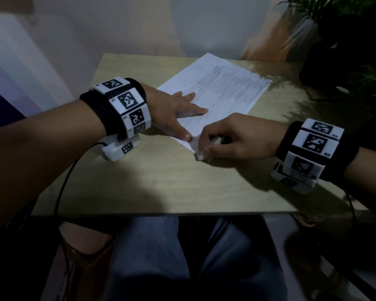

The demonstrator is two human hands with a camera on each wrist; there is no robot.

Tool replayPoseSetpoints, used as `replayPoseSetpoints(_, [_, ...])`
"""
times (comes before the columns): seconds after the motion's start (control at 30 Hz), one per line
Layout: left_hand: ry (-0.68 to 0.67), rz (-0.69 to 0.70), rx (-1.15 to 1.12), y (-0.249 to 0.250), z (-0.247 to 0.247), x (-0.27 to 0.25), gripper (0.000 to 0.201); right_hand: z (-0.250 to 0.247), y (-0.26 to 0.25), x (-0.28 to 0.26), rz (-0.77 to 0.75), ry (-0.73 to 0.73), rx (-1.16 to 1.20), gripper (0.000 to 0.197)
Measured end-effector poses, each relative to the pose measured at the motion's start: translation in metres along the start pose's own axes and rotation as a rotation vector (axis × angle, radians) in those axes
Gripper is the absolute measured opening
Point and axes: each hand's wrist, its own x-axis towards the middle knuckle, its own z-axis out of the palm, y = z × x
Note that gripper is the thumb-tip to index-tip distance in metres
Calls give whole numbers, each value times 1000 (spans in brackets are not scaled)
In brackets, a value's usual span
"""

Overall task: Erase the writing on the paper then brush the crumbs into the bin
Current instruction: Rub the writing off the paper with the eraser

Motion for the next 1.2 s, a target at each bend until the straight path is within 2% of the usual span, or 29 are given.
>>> replayPoseSetpoints(0.1, [-5,0,9,-1,0,0,93,1,-2,-1,-24,23,22,13])
replayPoseSetpoints(0.17, [-7,-7,11,-1,0,0,96,2,-5,1,-79,91,15,28])
replayPoseSetpoints(0.23, [-11,-12,13,0,-1,0,98,4,-6,4,-97,94,-6,38])
replayPoseSetpoints(0.3, [-10,-13,10,1,-1,0,96,3,-6,3,-67,69,-45,33])
replayPoseSetpoints(0.43, [-9,-6,9,0,-1,0,92,0,-2,-4,-7,21,-20,8])
replayPoseSetpoints(0.5, [-10,-7,1,0,-1,0,95,1,-4,-2,-17,42,8,10])
replayPoseSetpoints(0.63, [-30,-12,14,0,-2,1,107,5,-4,6,-57,64,-25,25])
replayPoseSetpoints(0.8, [-12,-12,4,-1,-2,2,92,1,-3,0,40,58,-16,16])
replayPoseSetpoints(0.9, [-9,-8,-14,-3,-1,3,93,1,-3,1,17,112,-12,13])
replayPoseSetpoints(0.97, [-4,5,-22,-5,0,4,93,1,-2,3,-11,156,-17,17])
replayPoseSetpoints(1.1, [10,2,-1,-5,0,5,95,1,0,2,44,127,-46,21])
replayPoseSetpoints(1.2, [63,17,19,-8,0,8,102,-1,7,4,48,281,-67,22])
